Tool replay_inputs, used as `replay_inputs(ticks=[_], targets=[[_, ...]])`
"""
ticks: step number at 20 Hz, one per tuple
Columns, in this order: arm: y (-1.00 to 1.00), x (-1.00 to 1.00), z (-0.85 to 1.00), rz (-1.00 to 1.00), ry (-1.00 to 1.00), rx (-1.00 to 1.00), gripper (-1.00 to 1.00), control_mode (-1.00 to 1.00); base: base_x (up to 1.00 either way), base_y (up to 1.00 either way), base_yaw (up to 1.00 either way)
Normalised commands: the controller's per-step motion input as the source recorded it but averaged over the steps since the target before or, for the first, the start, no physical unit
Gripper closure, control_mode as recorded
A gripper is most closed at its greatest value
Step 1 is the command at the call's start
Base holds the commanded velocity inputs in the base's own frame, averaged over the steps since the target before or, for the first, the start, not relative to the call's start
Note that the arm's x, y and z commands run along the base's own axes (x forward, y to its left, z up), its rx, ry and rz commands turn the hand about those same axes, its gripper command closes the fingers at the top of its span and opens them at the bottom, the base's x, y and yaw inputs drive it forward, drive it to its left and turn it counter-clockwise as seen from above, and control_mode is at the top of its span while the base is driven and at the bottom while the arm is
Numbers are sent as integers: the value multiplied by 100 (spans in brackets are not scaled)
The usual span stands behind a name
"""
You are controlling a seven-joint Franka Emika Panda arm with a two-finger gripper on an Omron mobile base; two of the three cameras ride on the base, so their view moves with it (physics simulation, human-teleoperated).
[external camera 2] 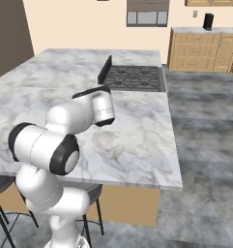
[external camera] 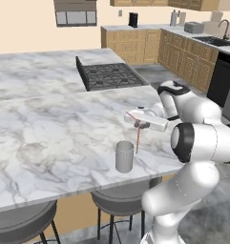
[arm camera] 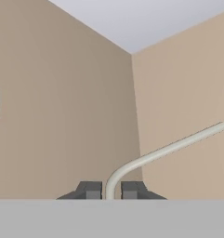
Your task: Take a straw from the drawer in front and place it inside the glass cup on the dining counter.
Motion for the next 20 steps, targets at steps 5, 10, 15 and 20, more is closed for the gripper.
replay_inputs(ticks=[5, 10, 15, 20], targets=[[0, 0, -10, 0, 0, 0, 100, -100, 0, 0, 0], [0, 0, -2, 0, -2, 1, 100, -100, 0, 0, 0], [0, 0, 6, 0, -7, 1, 100, -100, 0, 0, 0], [0, 0, 26, 0, -6, 2, 100, -100, 0, 0, 0]])
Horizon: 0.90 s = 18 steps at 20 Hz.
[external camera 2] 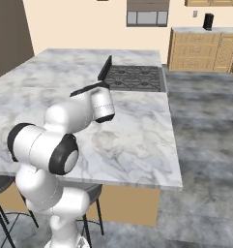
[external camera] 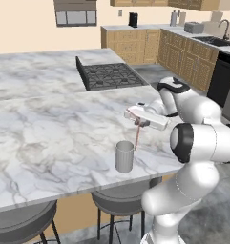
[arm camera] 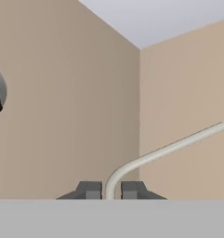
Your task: Take a straw from the drawer in front and place it inside the glass cup on the dining counter.
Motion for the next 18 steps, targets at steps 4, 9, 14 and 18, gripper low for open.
replay_inputs(ticks=[4, 9, 14, 18], targets=[[0, 0, 19, 0, -4, 1, 100, -100, 0, 0, 0], [0, 21, 1, 0, -1, 0, 100, -100, 0, 0, 0], [0, 37, -14, 0, 0, 0, 100, -100, 0, 0, 0], [1, 40, -22, 0, 0, 0, 100, -100, 0, 0, 0]])
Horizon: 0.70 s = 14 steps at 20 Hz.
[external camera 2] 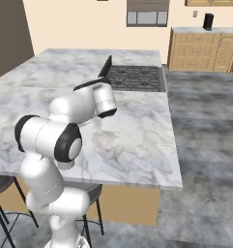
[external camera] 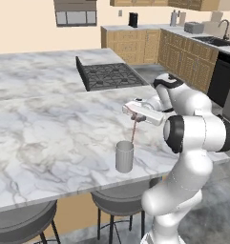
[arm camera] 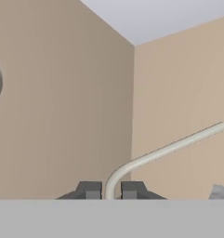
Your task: Take a straw from the drawer in front and place it inside the glass cup on the dining counter.
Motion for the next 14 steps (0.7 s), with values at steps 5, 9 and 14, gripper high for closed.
replay_inputs(ticks=[5, 9, 14], targets=[[7, 7, -36, 1, 0, 0, 100, -100, 0, 0, 0], [9, 0, -36, 1, 0, 0, 100, -100, 0, 0, 0], [6, 0, -23, 1, 0, 0, 100, -100, 0, 0, 0]])
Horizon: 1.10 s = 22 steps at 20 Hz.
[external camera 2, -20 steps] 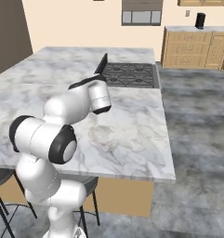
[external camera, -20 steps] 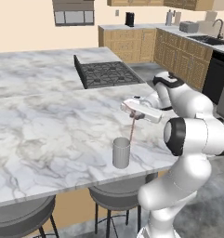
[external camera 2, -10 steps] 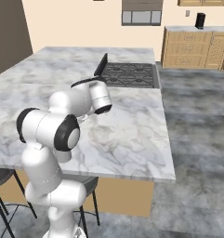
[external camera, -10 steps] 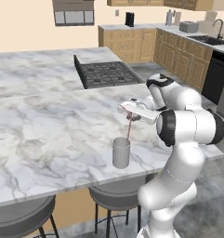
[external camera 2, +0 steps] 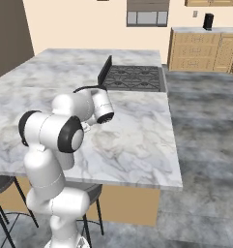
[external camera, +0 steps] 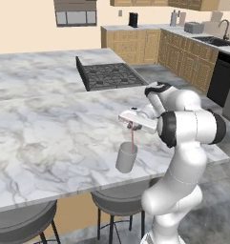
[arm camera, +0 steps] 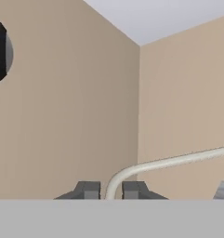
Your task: Take a straw from the drawer in front and place it inside the glass cup on the dining counter.
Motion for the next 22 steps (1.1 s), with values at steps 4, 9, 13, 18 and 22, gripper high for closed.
replay_inputs(ticks=[4, 9, 13, 18, 22], targets=[[3, 6, -8, 1, 0, 0, 100, -100, 0, 0, 0], [1, 9, -3, 1, 0, 0, 100, -100, 0, 0, 0], [6, 16, 0, 3, -5, 5, 100, -100, 0, 0, 0], [11, 1, 0, 5, -4, 10, 100, -100, 0, 0, 0], [19, 0, 0, 4, -4, 9, 100, -100, 0, 0, 0]])
